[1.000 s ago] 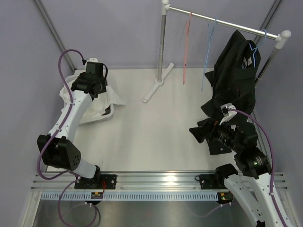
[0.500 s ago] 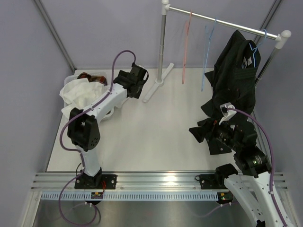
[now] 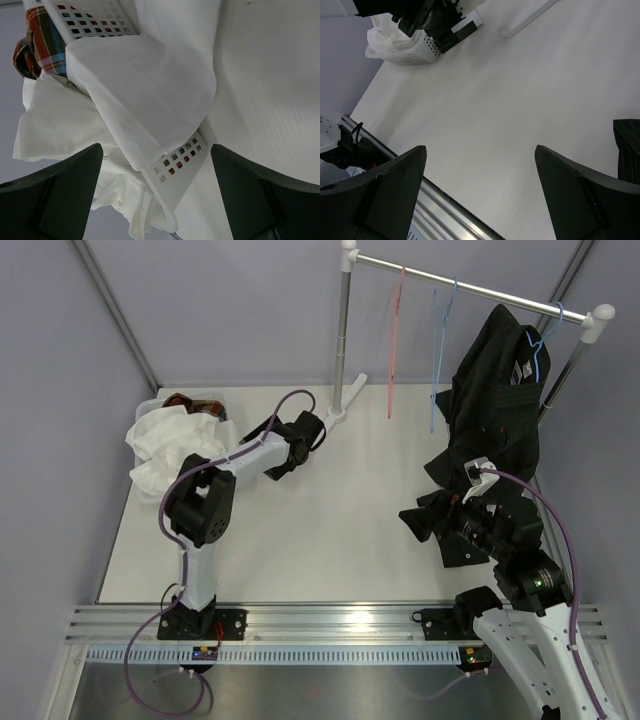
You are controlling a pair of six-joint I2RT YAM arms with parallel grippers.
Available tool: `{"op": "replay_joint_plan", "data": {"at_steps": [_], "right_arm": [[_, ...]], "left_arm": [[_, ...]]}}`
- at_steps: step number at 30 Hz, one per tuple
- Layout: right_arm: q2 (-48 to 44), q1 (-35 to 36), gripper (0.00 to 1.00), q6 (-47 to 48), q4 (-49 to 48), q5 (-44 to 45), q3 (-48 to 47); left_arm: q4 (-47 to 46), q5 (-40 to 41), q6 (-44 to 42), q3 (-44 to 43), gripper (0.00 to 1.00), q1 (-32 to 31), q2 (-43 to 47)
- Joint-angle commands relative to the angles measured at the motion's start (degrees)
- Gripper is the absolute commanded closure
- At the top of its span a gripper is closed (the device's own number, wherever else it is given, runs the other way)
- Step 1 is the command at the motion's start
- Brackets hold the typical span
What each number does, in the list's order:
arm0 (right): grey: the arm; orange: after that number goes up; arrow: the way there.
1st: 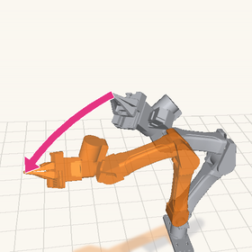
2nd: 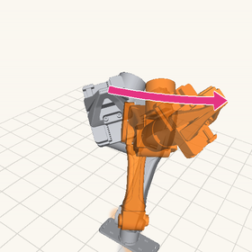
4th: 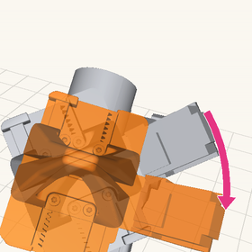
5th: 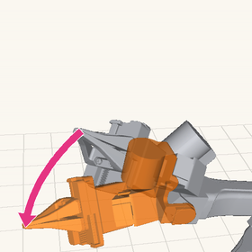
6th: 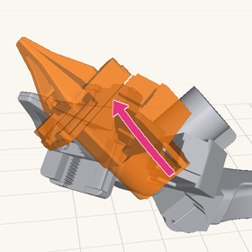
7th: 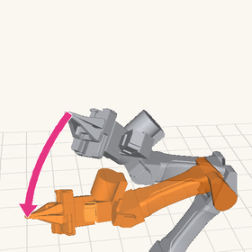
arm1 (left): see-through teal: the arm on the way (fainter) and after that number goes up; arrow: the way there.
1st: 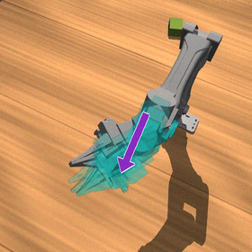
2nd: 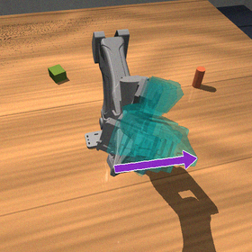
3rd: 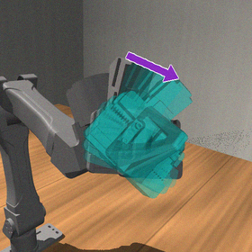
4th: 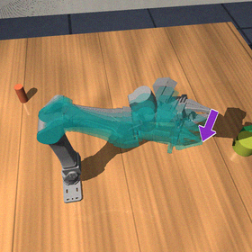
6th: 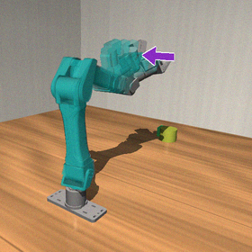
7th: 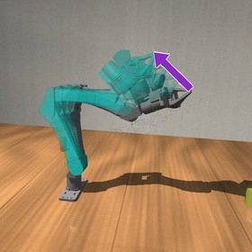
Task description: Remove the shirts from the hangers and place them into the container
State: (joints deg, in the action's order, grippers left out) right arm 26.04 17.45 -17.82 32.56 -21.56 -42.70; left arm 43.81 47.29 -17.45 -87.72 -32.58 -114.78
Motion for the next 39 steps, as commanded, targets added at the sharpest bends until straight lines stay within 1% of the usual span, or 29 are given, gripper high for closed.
{"op": "replay_joint_plan", "data": {"at_steps": [1, 11, 18, 27, 39], "right_arm": [[0.06, -0.05, 0.01, -0.28, -1.18, -0.59, 0.16], [0.76, -0.14, 0.00, -0.28, -1.18, -1.11, 0.25], [1.29, -0.14, 0.01, -0.28, -1.44, -1.73, 0.25], [1.29, -0.14, 0.01, -0.37, -1.44, -1.99, 0.25], [1.64, -0.14, 0.01, -0.37, -1.79, -2.43, 0.33]], "left_arm": [[-1.10, 2.72, -4.87, -0.26, 0.05, -0.64, -2.10], [-1.45, 6.59, -8.65, -1.14, 0.12, -0.82, -7.29], [-2.68, 9.05, -10.76, 0.27, 0.16, -0.65, -8.35], [-4.00, 9.66, -12.25, 0.97, 0.17, 0.06, -9.58], [-5.75, 11.69, -13.04, 2.29, 0.24, 0.94, -11.60]]}}
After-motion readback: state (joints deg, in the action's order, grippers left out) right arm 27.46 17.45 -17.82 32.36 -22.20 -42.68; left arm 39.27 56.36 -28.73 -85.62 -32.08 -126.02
